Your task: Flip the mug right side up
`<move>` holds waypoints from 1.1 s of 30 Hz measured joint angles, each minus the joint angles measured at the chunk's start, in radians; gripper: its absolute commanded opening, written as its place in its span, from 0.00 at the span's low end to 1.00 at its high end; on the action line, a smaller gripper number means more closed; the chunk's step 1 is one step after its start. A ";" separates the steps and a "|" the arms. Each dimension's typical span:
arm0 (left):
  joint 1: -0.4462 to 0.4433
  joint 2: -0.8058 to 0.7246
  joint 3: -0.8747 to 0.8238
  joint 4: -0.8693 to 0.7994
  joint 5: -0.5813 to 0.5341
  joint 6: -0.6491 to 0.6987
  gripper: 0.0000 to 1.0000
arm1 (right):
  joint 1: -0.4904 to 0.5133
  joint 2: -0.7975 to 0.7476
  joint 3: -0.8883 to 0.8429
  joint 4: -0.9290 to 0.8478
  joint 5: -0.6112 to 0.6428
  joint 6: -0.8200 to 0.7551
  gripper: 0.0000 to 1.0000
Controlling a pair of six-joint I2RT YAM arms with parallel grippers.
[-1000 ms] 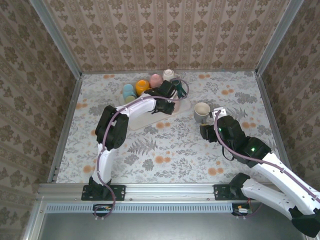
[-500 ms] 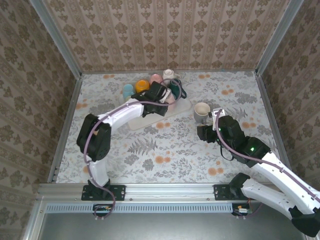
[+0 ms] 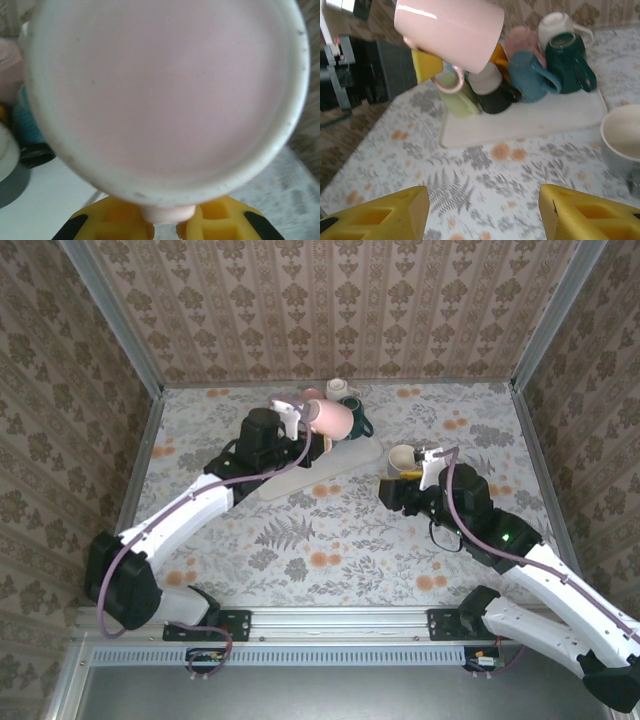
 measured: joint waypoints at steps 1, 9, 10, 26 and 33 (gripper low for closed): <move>0.001 -0.027 -0.032 0.047 0.021 -0.027 0.00 | 0.000 0.001 0.000 0.026 -0.009 0.002 0.60; 0.006 -0.108 -0.271 0.515 0.198 -0.283 0.00 | -0.085 0.126 -0.007 0.230 -0.299 0.090 0.62; 0.006 -0.117 -0.298 0.556 0.201 -0.309 0.00 | -0.110 0.142 -0.017 0.272 -0.352 0.125 0.62; -0.002 -0.176 -0.460 0.916 0.205 -0.542 0.00 | -0.174 0.324 -0.042 0.713 -0.731 0.454 0.71; -0.034 -0.191 -0.460 0.936 0.185 -0.571 0.00 | -0.166 0.362 -0.025 0.742 -0.747 0.472 0.66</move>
